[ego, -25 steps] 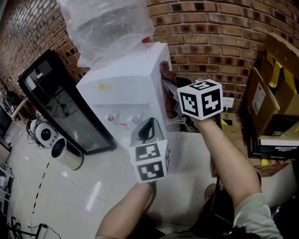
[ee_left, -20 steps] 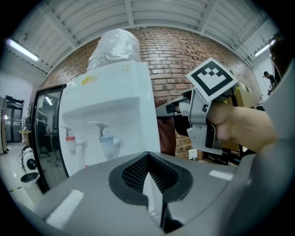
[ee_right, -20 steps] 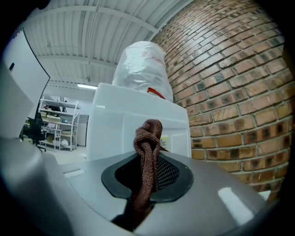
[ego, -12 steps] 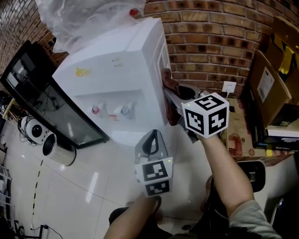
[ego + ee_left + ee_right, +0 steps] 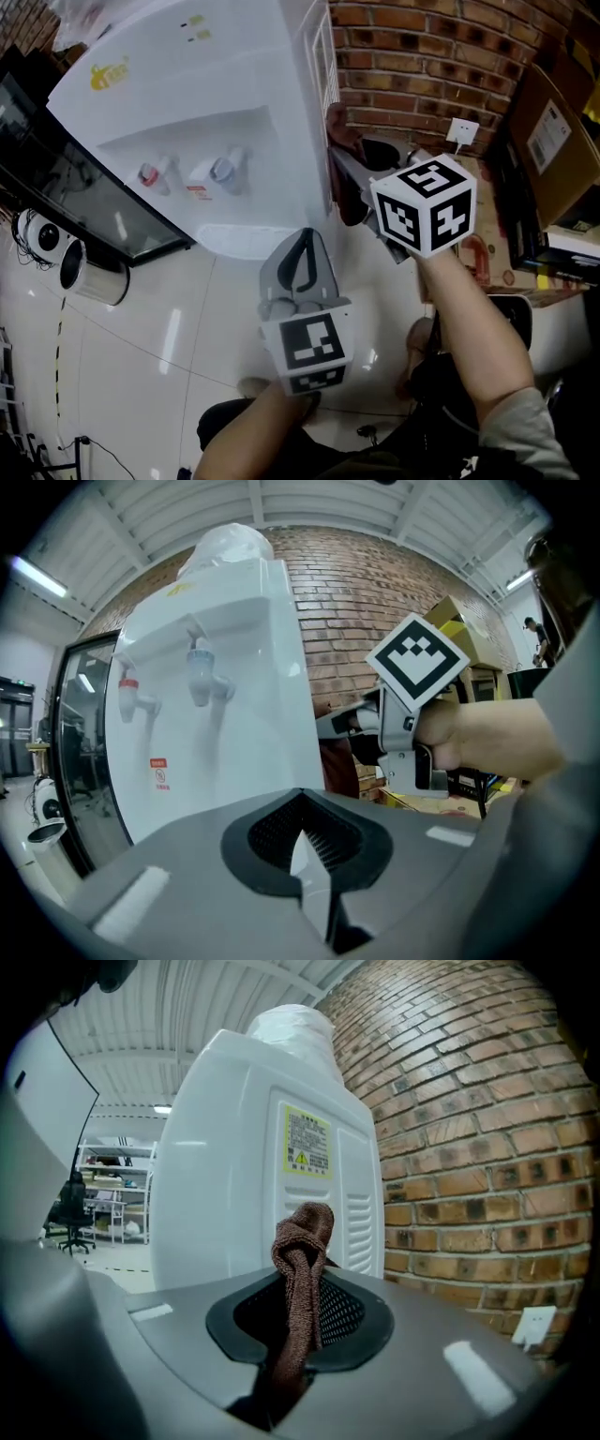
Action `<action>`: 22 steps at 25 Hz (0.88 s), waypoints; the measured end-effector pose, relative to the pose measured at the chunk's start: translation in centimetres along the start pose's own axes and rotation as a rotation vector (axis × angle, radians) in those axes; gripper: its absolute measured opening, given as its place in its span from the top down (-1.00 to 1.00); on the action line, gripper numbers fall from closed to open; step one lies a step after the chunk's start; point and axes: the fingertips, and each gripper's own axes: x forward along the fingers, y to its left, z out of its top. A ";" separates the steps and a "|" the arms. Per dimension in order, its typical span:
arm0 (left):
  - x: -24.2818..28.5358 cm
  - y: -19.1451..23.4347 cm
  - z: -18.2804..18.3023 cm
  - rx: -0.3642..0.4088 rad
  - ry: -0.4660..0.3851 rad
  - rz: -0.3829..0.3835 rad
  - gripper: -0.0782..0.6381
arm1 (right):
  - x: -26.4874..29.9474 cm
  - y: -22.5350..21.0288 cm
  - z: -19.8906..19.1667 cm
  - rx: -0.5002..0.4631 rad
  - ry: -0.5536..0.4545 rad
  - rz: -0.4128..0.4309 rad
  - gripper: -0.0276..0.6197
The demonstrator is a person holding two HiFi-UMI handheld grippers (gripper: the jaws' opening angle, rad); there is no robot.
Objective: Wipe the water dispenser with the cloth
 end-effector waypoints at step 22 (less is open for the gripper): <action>1.0 -1.4 -12.9 0.000 0.191 -0.036 0.78 | 2.9 -1.8 -15.4 0.124 0.229 -0.033 0.70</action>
